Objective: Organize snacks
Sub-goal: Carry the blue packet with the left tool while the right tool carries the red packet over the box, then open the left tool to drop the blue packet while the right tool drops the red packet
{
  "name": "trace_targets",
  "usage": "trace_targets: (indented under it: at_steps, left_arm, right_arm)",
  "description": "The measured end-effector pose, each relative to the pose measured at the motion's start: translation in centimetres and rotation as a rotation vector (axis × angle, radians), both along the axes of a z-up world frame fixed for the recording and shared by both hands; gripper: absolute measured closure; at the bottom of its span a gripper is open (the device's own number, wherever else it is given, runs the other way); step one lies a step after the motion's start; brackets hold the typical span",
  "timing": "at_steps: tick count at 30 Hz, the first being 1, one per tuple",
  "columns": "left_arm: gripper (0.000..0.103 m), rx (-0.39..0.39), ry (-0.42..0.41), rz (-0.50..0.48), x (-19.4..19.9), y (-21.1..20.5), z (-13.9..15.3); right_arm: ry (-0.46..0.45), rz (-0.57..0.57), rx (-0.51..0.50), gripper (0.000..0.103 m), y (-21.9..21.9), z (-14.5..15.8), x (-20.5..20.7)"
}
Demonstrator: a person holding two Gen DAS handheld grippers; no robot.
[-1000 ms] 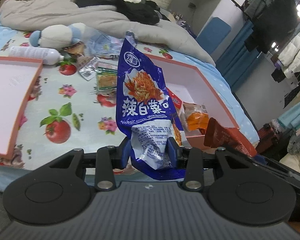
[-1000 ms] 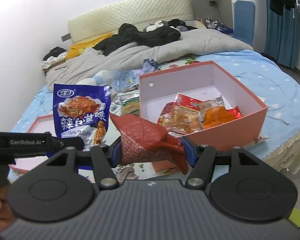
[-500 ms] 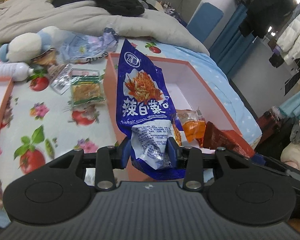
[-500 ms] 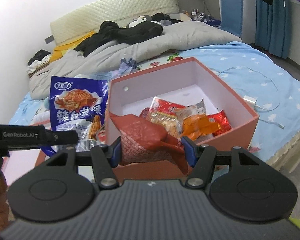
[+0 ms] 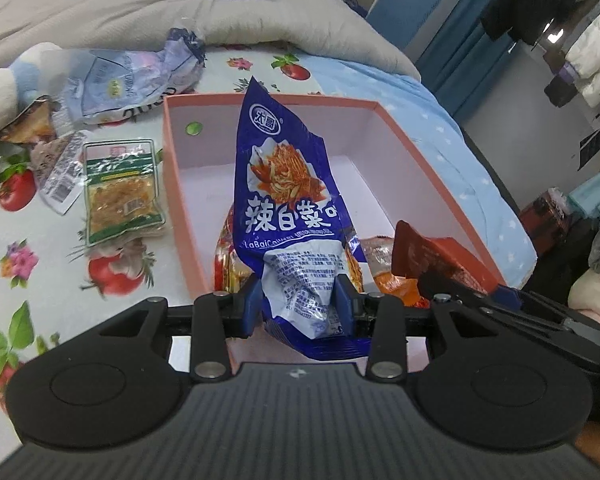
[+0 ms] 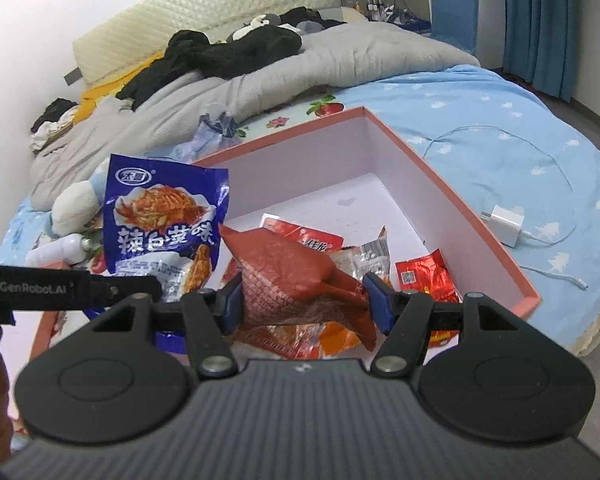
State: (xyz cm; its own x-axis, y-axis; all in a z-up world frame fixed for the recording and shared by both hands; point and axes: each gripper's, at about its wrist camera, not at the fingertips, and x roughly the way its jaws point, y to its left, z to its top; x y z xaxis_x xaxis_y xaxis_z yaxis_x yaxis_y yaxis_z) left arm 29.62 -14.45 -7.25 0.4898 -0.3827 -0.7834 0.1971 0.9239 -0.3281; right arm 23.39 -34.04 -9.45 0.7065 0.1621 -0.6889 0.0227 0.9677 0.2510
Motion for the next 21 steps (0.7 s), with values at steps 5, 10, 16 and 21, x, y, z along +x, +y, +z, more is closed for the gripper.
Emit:
trace_targets:
  at_steps: [5, 10, 16, 21]
  left_arm:
    - [0.059, -0.005, 0.004, -0.004, 1.9, -0.6, -0.7]
    - [0.057, -0.007, 0.000, -0.009, 2.6, -0.4, -0.8]
    - [0.034, 0.025, -0.035, -0.030, 1.4, 0.1, 0.6]
    - [0.034, 0.015, -0.070, -0.019, -0.9, 1.5, 2.4]
  right_arm:
    - [0.036, 0.003, 0.007, 0.037, -0.4, -1.2, 1.8]
    - [0.058, -0.010, -0.005, 0.037, -0.1, -1.6, 2.2]
    - [0.066, -0.026, 0.007, 0.026, 0.5, -1.4, 1.3]
    - [0.036, -0.029, 0.013, 0.026, 1.2, -0.1, -0.6]
